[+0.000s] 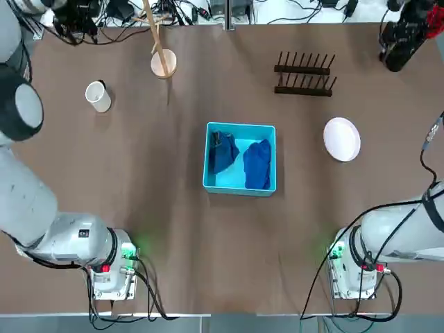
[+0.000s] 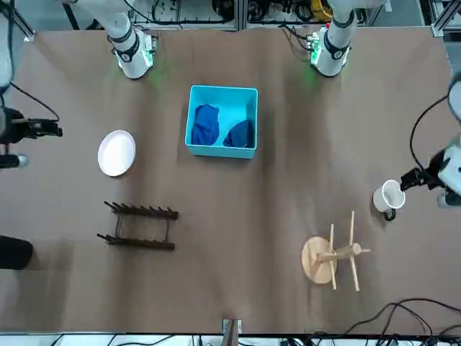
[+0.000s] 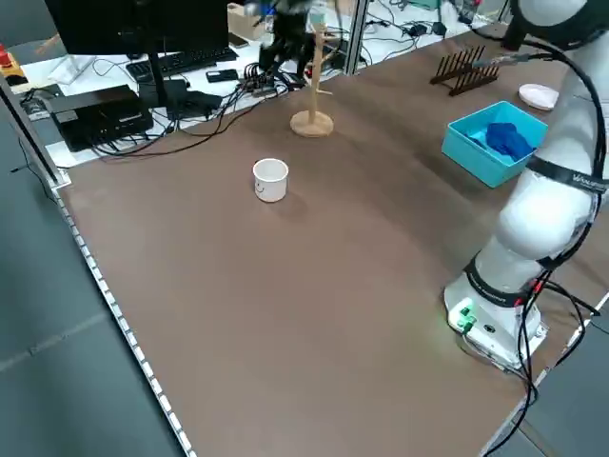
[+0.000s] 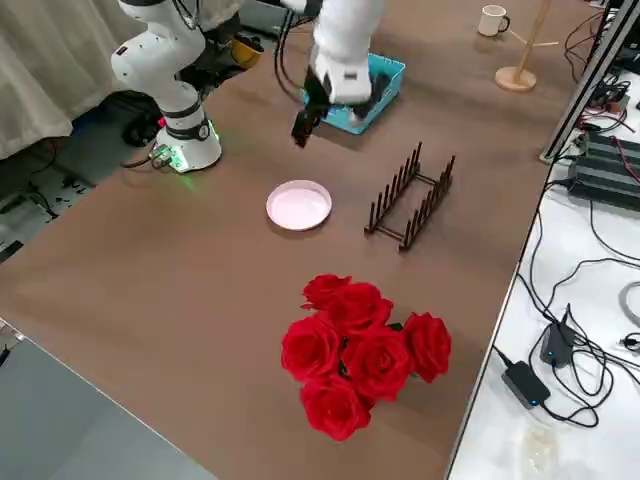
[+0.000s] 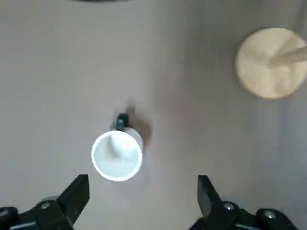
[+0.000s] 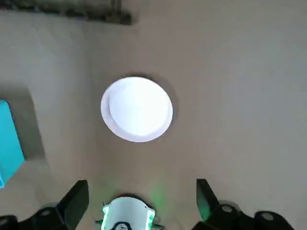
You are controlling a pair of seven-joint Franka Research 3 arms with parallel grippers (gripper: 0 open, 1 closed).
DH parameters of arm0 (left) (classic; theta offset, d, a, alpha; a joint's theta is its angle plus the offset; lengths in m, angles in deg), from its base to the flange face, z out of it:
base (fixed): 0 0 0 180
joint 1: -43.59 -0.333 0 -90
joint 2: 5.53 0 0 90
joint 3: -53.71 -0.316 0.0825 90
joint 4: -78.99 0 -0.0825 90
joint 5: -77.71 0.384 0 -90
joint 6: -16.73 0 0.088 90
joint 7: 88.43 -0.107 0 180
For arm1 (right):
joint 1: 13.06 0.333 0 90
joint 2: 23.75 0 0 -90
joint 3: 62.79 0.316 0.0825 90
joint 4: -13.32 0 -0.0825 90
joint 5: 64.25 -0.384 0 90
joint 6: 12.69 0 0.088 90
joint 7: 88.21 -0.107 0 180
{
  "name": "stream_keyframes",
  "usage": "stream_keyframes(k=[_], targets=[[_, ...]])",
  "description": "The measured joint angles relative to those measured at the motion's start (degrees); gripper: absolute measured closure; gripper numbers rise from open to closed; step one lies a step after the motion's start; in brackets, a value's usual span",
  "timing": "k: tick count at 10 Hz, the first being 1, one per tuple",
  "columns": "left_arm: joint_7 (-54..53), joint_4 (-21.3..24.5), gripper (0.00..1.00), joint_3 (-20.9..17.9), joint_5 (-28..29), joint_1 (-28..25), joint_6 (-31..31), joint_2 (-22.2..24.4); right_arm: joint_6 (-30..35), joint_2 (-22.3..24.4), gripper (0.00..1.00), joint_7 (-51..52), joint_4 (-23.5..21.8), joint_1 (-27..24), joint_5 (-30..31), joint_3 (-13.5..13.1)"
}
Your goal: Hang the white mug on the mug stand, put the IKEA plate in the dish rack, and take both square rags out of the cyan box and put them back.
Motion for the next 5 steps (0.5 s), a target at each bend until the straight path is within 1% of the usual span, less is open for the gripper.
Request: stream_keyframes(k=[1,3,4,5], targets=[[-1.23,0.64,0.01,-1.20,-0.47,-0.27,-4.32,-3.06,-4.18,0.40,0.01,1.92,-4.96,-0.60,0.00,-0.02],[-2.59,3.36,0.01,-1.49,-0.56,-1.16,-12.91,-8.26,-14.92,2.94,0.01,5.41,-16.33,-2.41,0.00,-0.08],[-3.09,4.69,0.02,-1.55,-0.57,-1.80,-16.06,-10.21,-20.70,4.10,0.01,6.46,-21.74,-3.25,0.00,-0.12],[-3.33,5.70,0.02,-1.75,-0.57,-2.31,-18.26,-11.60,-26.13,4.50,0.01,6.76,-25.65,-3.91,0.00,-0.16]])
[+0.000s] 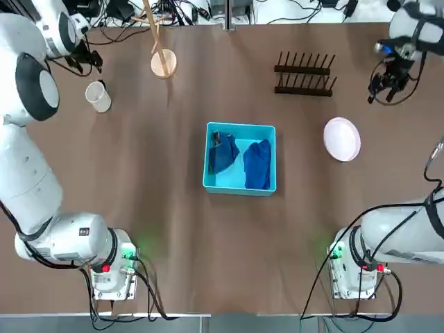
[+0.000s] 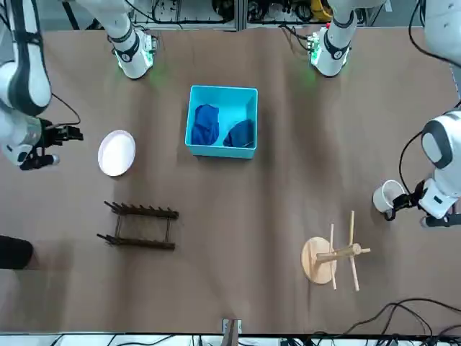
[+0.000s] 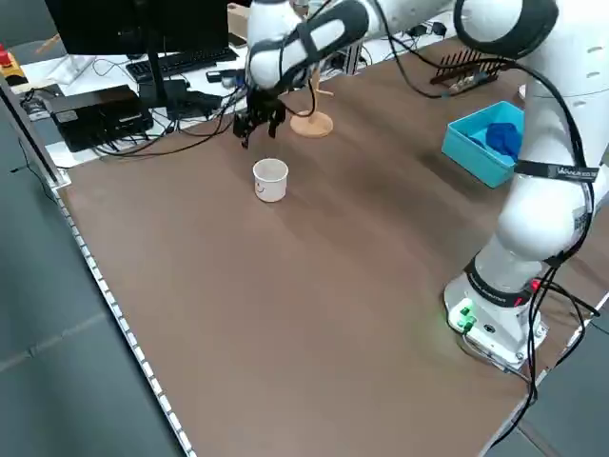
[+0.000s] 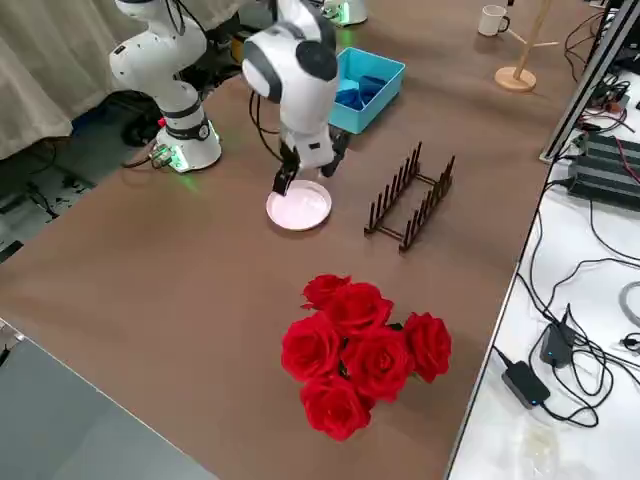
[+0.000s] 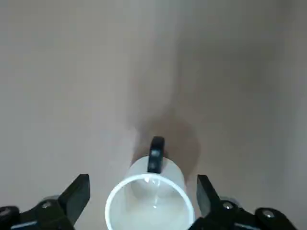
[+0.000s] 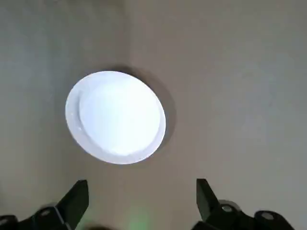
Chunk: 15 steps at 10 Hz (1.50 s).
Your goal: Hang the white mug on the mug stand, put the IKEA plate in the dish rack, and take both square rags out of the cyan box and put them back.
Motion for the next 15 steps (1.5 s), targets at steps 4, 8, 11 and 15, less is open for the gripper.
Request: stream_keyframes(k=[4,8,11,15], targets=[[-6.83,4.43,0.01,-2.39,-0.73,-0.85,-1.92,-1.13,-16.38,-2.78,0.01,1.25,-7.14,-1.42,0.00,0.15],[-15.54,6.41,0.33,-3.77,-8.84,-1.29,-2.16,-1.11,-33.23,-10.35,0.05,1.36,-10.79,-1.36,0.00,0.37],[-15.75,6.37,0.79,-3.53,-10.65,-0.97,-2.46,-1.03,-35.43,-12.44,0.10,1.37,-10.79,-1.29,0.00,0.59],[-15.75,5.57,0.94,-3.33,-10.84,-0.45,-2.90,1.68,-37.11,-13.86,0.15,1.38,-10.91,-1.27,0.00,0.70]])
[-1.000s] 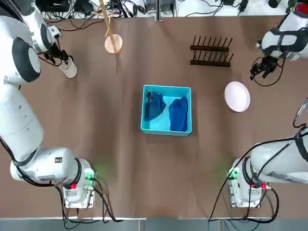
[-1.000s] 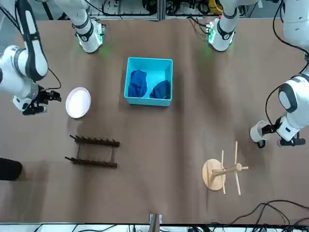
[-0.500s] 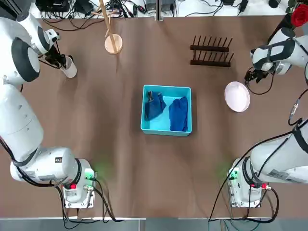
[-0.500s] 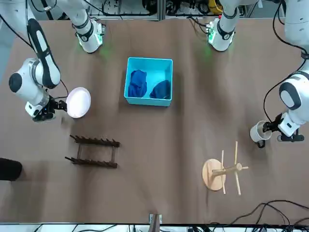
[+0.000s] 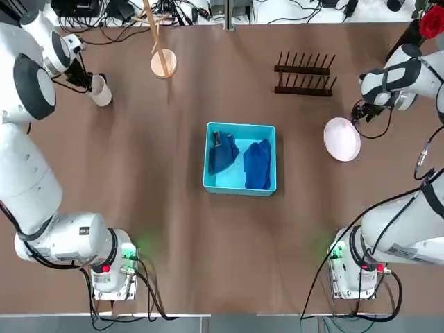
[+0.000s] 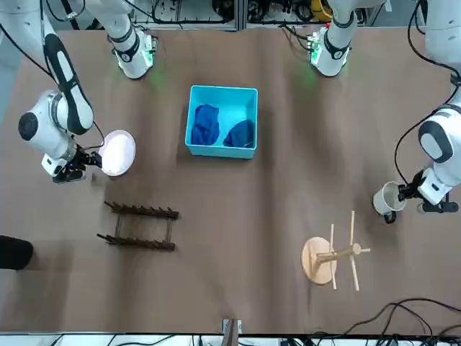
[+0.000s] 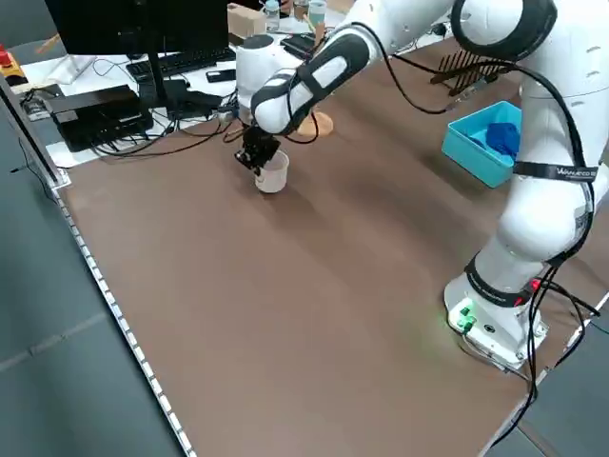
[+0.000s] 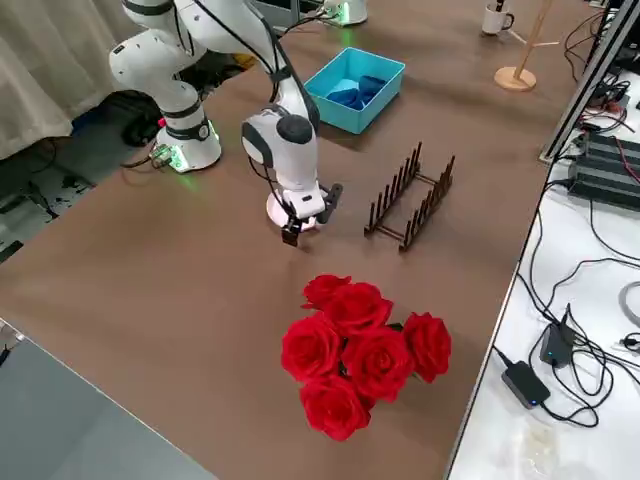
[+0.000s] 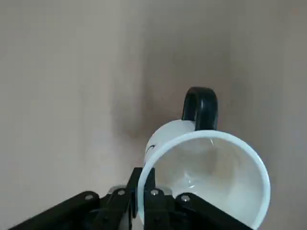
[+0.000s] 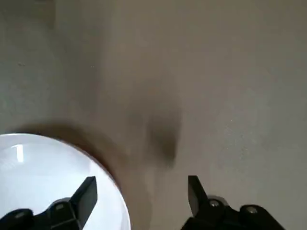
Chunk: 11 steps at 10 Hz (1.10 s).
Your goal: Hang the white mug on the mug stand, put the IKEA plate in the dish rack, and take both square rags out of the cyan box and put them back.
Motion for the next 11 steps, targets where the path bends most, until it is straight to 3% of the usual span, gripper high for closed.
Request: stream_keyframes(k=[2,4,5,7,8,11], targets=[[0.09,-1.30,0.94,1.69,-0.04,1.45,-0.23,3.68,-3.13,-0.97,0.15,0.00,-1.00,0.16,0.00,0.10],[0.67,-2.94,0.94,6.14,-0.04,2.36,-0.37,7.12,-4.92,-1.45,0.20,0.00,-1.80,0.54,0.00,0.14],[0.95,-3.65,0.94,7.74,-0.04,2.49,-0.85,8.06,-4.98,-1.46,0.28,0.00,-1.83,0.64,0.00,0.14],[2.68,-4.30,0.94,10.22,-0.04,2.53,-3.62,8.62,-4.98,-1.46,0.62,0.00,-1.84,0.93,0.00,0.16],[3.34,-4.53,0.94,11.14,-0.04,2.60,-4.37,8.55,-4.98,-1.46,0.74,0.00,-1.84,1.00,0.00,0.17],[3.94,-5.93,0.94,12.48,-0.04,2.71,-5.00,7.47,-4.90,-1.33,0.90,0.02,-1.78,1.07,0.00,0.19]])
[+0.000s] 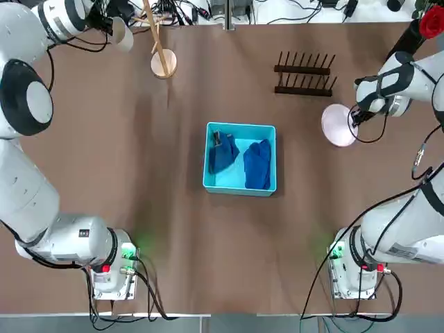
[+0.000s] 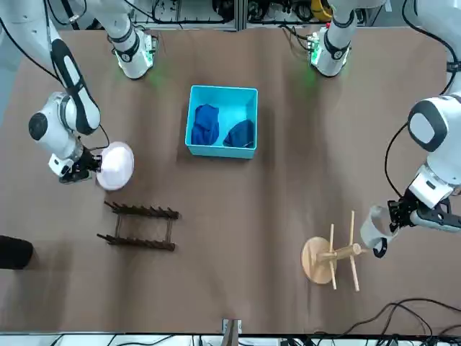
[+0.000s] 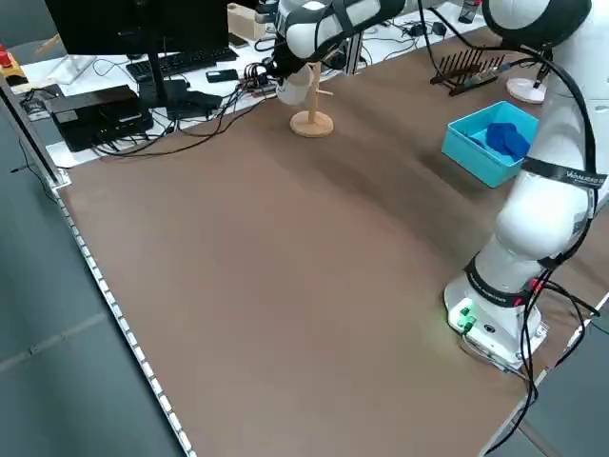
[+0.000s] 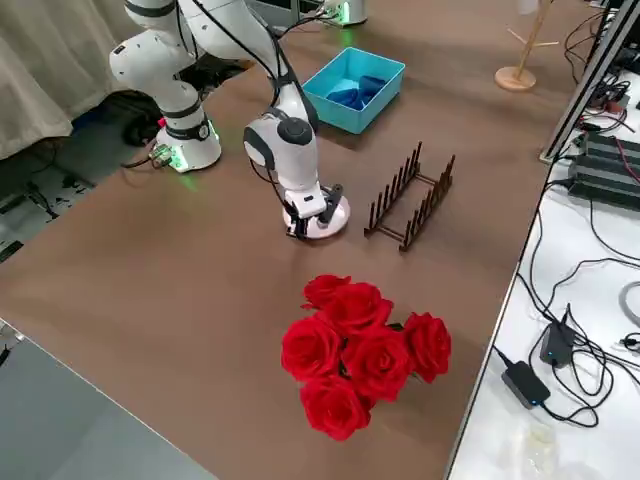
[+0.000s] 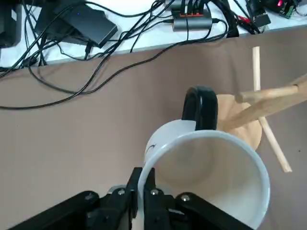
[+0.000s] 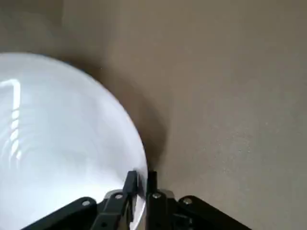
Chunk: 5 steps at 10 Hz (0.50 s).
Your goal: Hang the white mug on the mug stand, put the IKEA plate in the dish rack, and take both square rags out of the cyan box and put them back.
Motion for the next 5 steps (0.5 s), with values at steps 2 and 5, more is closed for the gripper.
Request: stream_keyframes(k=[2,5], targets=[[0.68,-2.06,0.94,1.02,0.00,0.10,-0.14,-1.89,1.01,0.75,0.95,0.01,0.18,0.06,0.00,0.03],[2.13,-3.69,0.94,1.68,0.04,0.83,-0.55,-3.80,11.60,3.54,0.97,1.60,3.50,0.07,0.03,-0.11]])
